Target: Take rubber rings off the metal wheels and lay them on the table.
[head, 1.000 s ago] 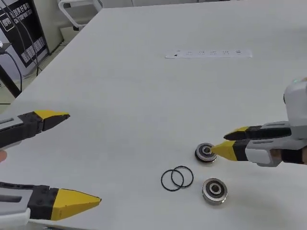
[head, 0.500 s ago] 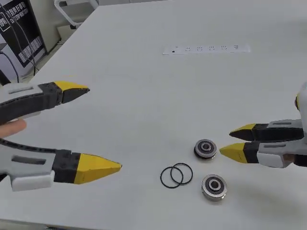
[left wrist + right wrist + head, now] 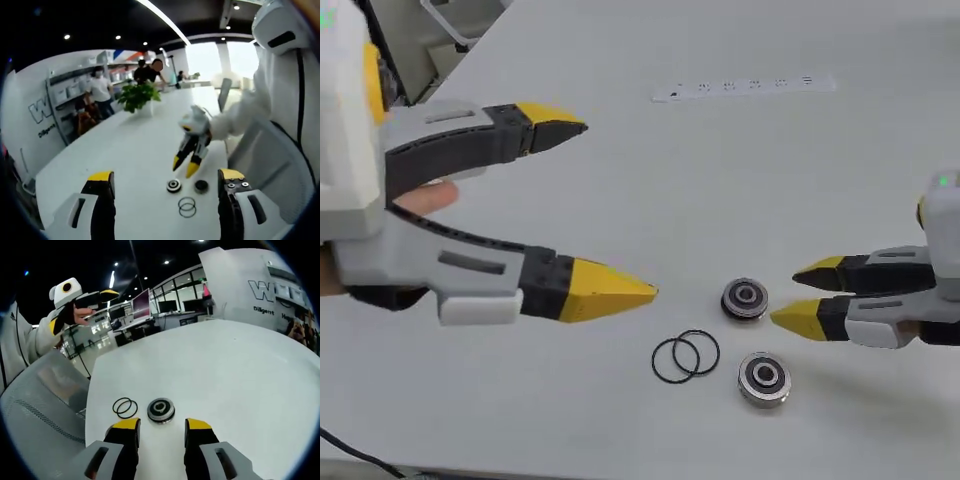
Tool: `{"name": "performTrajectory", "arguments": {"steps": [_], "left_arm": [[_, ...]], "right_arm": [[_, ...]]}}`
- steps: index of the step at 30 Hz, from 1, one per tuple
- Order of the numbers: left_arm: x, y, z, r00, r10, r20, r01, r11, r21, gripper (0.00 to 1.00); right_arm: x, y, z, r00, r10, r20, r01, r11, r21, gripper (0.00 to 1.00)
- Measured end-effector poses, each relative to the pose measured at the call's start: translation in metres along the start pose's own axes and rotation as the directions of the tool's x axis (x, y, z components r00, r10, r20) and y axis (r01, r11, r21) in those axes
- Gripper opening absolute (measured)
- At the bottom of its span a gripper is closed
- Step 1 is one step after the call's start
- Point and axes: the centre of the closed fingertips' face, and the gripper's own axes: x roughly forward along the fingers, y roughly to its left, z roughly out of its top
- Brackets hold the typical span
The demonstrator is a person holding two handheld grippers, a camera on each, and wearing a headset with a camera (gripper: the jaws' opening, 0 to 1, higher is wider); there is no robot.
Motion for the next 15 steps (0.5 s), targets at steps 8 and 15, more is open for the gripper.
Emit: {"name": "performTrajectory", "arguments": {"steps": [8,15], "left_arm": [[0.036,0.002,-0.006,0.9991,-0.042,-0.004,0.042,0.999,0.023,0.83],[0.062,0.002,-0.018,0.9969,-0.079,-0.008,0.079,0.997,0.012,0.78]], "right_arm": [[0.004,0.003,-0.001,0.9999,0.015,-0.003,-0.015,1.0,-0.016,0.3],[0.009,0.004,-0.004,0.9999,0.015,-0.008,-0.015,1.0,-0.02,0.28]]}}
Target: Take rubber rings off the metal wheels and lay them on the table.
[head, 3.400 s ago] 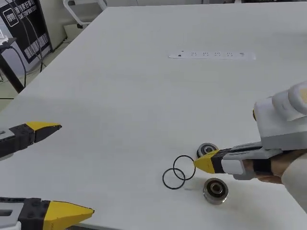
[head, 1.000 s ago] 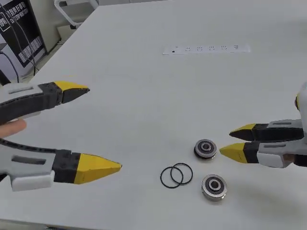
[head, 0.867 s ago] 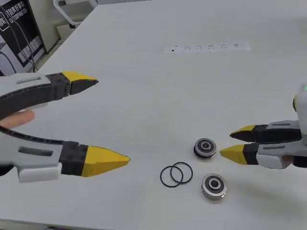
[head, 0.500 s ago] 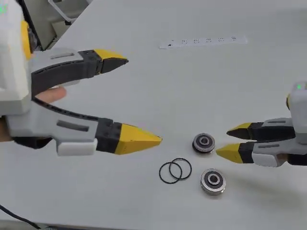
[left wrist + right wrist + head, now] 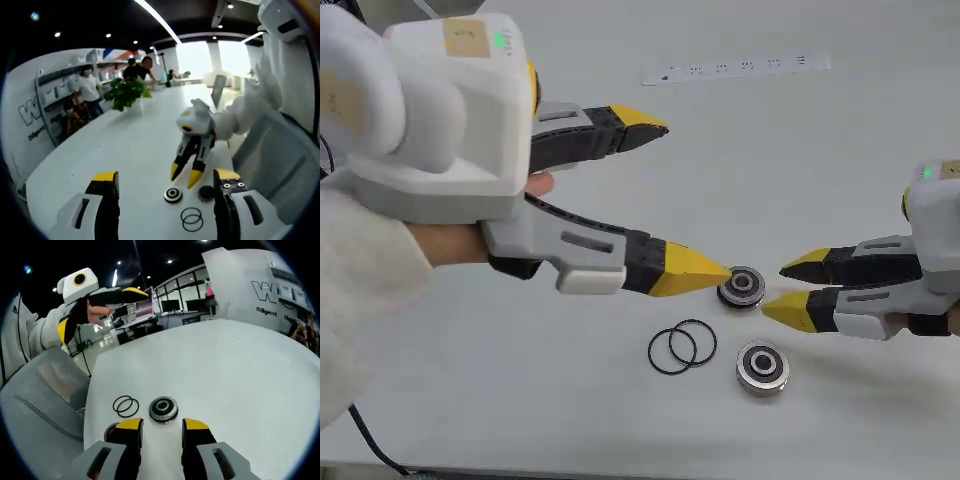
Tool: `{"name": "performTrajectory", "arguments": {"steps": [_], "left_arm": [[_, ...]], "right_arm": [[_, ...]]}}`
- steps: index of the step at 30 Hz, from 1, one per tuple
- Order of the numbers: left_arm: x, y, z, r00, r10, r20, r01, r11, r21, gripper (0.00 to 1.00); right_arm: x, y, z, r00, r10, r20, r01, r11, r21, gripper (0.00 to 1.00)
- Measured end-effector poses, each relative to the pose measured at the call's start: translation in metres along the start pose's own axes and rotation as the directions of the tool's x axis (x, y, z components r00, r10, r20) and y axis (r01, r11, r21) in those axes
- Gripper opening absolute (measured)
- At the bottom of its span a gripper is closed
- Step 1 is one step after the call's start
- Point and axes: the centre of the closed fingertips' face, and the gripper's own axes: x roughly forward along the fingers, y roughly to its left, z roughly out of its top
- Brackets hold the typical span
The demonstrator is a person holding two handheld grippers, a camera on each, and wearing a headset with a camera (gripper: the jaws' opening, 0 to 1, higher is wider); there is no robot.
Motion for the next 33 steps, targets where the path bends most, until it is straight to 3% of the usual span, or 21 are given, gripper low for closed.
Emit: {"name": "performTrajectory", "arguments": {"steps": [5,17,25,33], "left_arm": [[0.016,-0.002,-0.019,0.9987,-0.028,-0.044,0.028,1.0,-0.002,0.73],[0.042,0.001,-0.039,0.9988,-0.037,-0.033,0.035,0.998,-0.061,0.57],[0.059,-0.002,-0.061,0.9964,-0.045,-0.071,0.041,0.997,-0.059,0.39],[0.077,-0.008,-0.08,0.993,-0.07,-0.096,0.062,0.995,-0.082,0.31]], "right_arm": [[0.003,0.0,-0.001,1.0,-0.003,-0.007,0.003,1.0,-0.015,0.27],[0.01,0.002,-0.001,0.9999,-0.001,-0.013,0.001,1.0,-0.03,0.25],[0.012,0.002,-0.001,0.9998,-0.001,-0.017,0.0,0.999,-0.038,0.25],[0.013,0.002,-0.002,0.9998,-0.003,-0.02,0.002,0.999,-0.039,0.24]]}}
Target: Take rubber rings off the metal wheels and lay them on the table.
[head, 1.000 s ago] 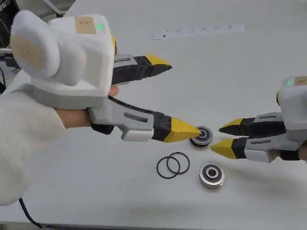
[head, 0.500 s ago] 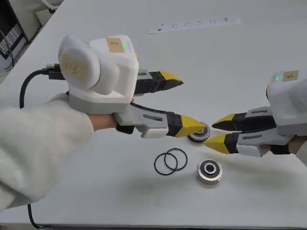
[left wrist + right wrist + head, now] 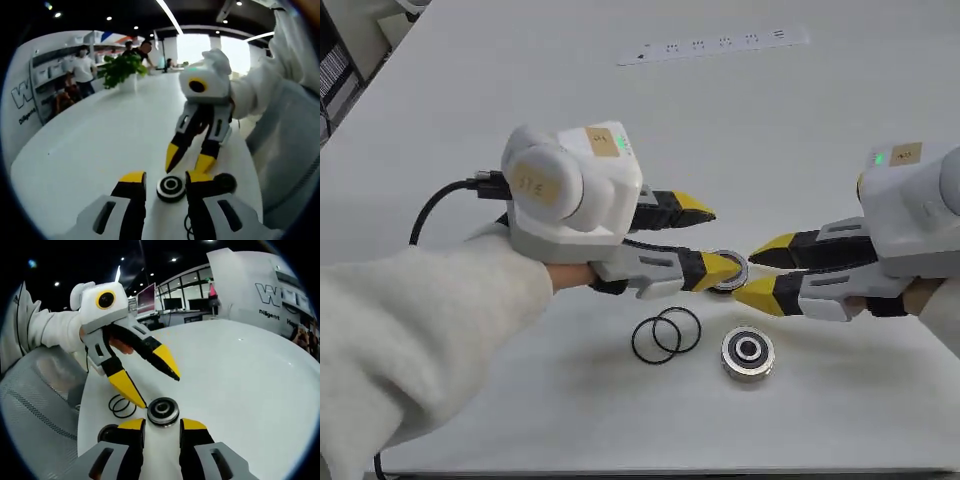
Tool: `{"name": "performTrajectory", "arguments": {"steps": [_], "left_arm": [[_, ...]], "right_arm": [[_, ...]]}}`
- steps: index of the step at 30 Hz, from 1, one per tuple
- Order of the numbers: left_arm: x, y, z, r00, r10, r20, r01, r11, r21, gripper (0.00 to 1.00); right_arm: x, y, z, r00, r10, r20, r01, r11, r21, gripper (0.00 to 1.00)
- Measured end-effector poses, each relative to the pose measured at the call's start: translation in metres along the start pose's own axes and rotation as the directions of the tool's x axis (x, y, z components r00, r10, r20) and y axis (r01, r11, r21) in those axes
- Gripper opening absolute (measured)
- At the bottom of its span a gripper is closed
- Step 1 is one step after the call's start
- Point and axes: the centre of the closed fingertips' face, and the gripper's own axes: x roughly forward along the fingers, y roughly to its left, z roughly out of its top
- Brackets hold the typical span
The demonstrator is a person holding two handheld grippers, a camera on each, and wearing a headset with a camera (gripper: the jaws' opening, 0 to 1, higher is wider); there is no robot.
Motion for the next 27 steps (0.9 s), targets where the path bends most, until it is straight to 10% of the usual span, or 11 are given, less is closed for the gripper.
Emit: {"name": "performTrajectory", "arguments": {"steps": [27], "left_arm": [[0.015,-0.003,-0.017,0.9999,-0.007,-0.008,0.007,0.999,-0.05,0.14]], "right_arm": [[0.004,-0.001,-0.002,0.9998,-0.019,-0.006,0.018,0.996,-0.087,0.18]]}}
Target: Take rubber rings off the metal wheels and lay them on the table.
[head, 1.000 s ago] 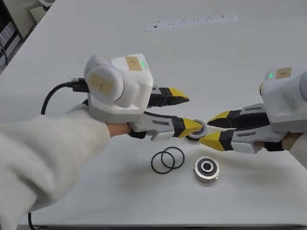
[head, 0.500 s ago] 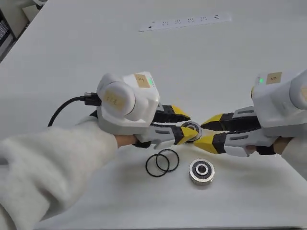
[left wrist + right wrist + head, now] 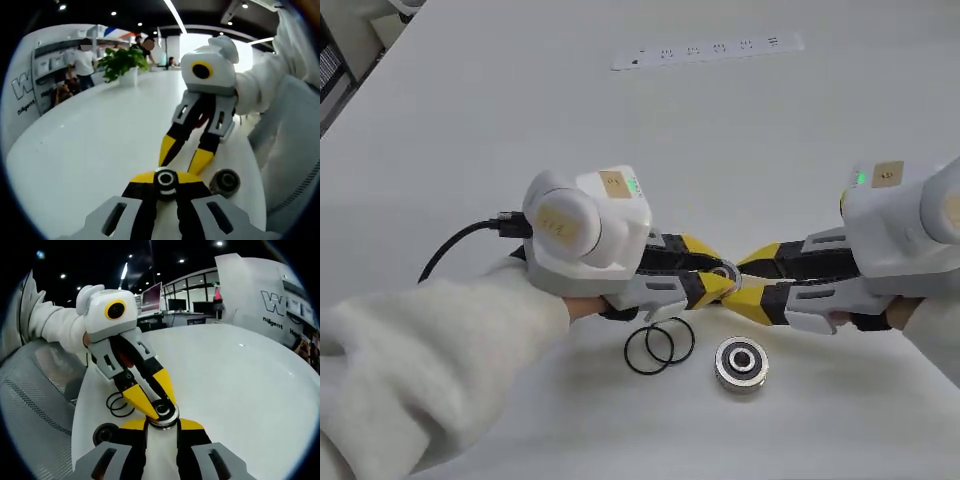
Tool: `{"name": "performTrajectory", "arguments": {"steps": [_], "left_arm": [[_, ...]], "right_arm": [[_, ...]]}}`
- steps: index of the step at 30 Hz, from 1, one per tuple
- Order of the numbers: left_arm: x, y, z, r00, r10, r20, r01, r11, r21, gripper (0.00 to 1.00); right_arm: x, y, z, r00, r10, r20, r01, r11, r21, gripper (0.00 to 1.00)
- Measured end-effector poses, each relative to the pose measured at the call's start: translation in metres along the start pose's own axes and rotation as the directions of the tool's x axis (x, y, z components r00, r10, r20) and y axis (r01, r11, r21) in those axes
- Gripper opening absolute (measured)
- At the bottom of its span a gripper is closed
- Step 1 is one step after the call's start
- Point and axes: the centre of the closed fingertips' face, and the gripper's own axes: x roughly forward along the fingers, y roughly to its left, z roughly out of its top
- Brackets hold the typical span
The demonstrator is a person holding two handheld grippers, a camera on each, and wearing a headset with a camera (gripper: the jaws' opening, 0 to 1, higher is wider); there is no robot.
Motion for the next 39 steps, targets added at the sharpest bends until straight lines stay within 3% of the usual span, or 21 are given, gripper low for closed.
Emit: {"name": "performTrajectory", "arguments": {"steps": [9,12,22,29,34,39], "left_arm": [[0.001,0.001,0.0,1.0,0.003,0.003,-0.003,1.0,-0.004,0.14],[0.0,0.0,0.0,1.0,0.004,0.006,-0.004,1.0,-0.009,0.14],[0.0,0.0,0.0,0.9999,0.009,0.009,-0.009,1.0,-0.014,0.14],[0.0,-0.002,0.001,0.9999,0.008,0.008,-0.008,1.0,0.0,0.13],[-0.001,-0.004,0.0,0.9998,0.015,0.013,-0.015,1.0,0.017,0.13],[-0.002,-0.006,0.0,0.9998,0.015,0.016,-0.015,1.0,0.022,0.14]], "right_arm": [[-0.002,-0.004,-0.004,0.9999,-0.003,-0.015,0.003,1.0,-0.025,0.11],[-0.003,-0.011,-0.007,0.9985,-0.041,-0.037,0.038,0.996,-0.077,0.03],[-0.002,-0.012,-0.006,0.9964,-0.04,-0.074,0.039,0.999,-0.016,0.0],[-0.001,-0.016,-0.007,0.992,-0.088,-0.09,0.088,0.996,-0.002,0.0],[-0.004,-0.023,-0.005,0.9832,-0.173,-0.057,0.174,0.985,0.008,0.0],[-0.004,-0.025,-0.004,0.9838,-0.172,-0.051,0.174,0.984,0.046,0.0]]}}
